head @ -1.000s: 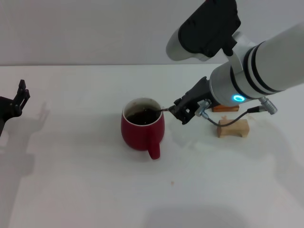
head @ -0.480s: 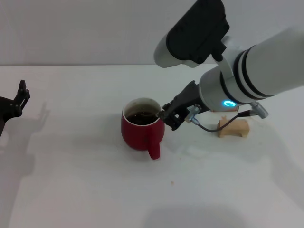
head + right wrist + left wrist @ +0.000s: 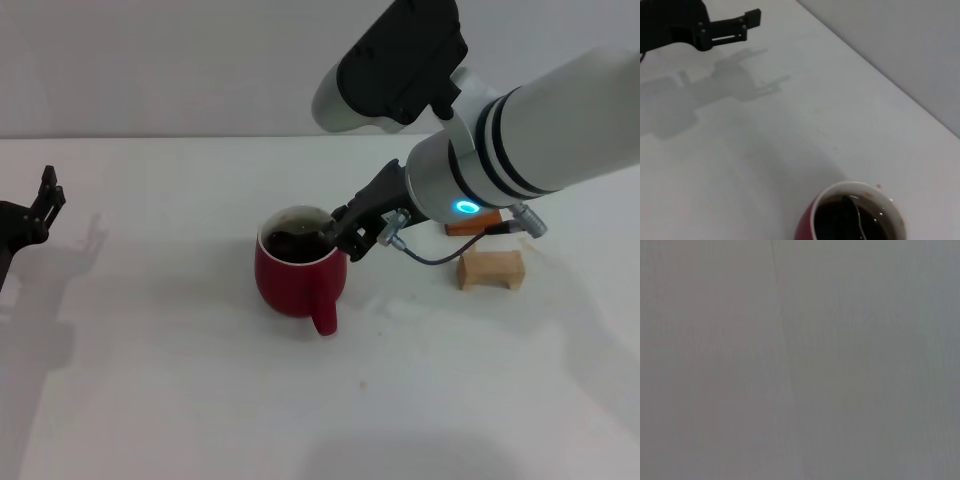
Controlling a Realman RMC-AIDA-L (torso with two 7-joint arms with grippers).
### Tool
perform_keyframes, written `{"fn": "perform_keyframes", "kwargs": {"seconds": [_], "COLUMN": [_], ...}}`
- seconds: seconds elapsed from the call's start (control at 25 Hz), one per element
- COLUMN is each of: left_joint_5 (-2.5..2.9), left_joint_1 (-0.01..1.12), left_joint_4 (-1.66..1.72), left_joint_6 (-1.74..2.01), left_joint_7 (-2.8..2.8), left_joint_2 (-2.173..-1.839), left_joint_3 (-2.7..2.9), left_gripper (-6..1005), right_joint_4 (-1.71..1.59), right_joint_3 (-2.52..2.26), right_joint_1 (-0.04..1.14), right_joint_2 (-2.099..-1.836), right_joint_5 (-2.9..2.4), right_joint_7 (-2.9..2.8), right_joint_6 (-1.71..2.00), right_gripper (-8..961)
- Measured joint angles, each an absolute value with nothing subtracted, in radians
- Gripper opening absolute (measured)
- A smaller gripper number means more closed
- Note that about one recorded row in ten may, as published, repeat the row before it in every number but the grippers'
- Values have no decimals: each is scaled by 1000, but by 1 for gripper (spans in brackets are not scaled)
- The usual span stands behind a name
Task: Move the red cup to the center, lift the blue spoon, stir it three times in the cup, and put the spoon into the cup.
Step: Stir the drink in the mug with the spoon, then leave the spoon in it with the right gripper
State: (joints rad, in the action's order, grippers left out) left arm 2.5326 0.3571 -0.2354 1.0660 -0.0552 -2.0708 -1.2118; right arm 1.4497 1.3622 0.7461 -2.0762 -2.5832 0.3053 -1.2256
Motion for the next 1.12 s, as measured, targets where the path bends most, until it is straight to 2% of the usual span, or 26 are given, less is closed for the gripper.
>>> {"fn": "perform_keyframes", "kwargs": {"seconds": [1.12], "left_joint_5": [2537], "left_joint_1": [374], "left_joint_4": [-232], "left_joint_6": [1045], "left_joint_7": [-55], "left_joint_2": [-2069], "left_joint_3": [-1212], "left_gripper": [846], "right_joint_4": [1463], "right_joint_3": [1362], "right_joint_1": [738], "right_joint_2": [-2079], "right_joint_5": [-2529], "right_joint_7": [313], "right_joint_6": [-1265], "right_gripper": [133]}}
